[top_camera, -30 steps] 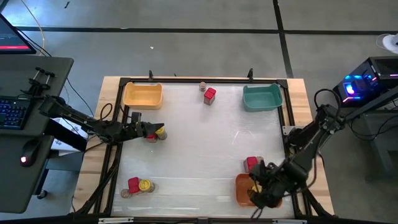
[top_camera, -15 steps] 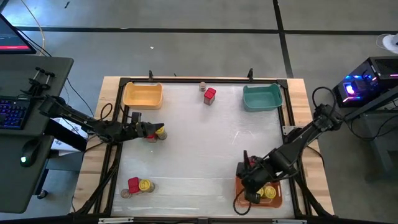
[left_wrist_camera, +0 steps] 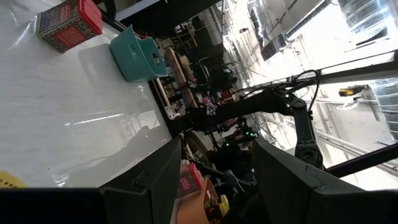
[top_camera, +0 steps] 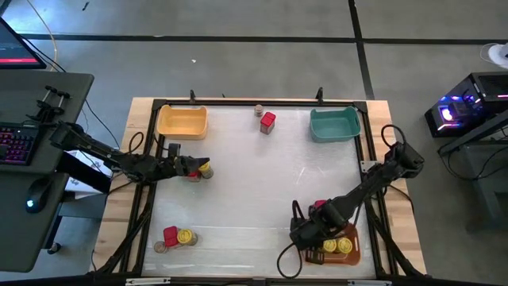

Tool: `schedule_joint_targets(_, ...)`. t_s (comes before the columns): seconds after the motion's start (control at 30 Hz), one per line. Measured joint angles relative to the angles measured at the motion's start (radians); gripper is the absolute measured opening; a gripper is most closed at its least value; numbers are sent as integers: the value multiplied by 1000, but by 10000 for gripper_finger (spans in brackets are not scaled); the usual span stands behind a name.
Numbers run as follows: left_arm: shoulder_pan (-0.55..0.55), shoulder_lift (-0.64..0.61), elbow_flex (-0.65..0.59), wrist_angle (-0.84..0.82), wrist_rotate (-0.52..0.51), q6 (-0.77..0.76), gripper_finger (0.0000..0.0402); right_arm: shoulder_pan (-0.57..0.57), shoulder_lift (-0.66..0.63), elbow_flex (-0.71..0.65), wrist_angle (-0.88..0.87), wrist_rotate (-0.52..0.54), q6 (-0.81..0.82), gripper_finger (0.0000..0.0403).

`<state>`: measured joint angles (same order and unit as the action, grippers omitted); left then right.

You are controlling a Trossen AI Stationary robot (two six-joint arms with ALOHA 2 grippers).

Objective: Sort spices by type
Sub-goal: Put the top yellow seasoning bottle into the orange bin

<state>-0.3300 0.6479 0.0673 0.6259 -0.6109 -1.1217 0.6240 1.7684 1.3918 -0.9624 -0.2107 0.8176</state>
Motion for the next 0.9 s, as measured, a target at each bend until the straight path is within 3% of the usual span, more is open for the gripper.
schedule_joint_targets(0.9, 0, 0, 0, -31, 0, 0, 186, 72, 17, 0, -93, -28, 81, 0)
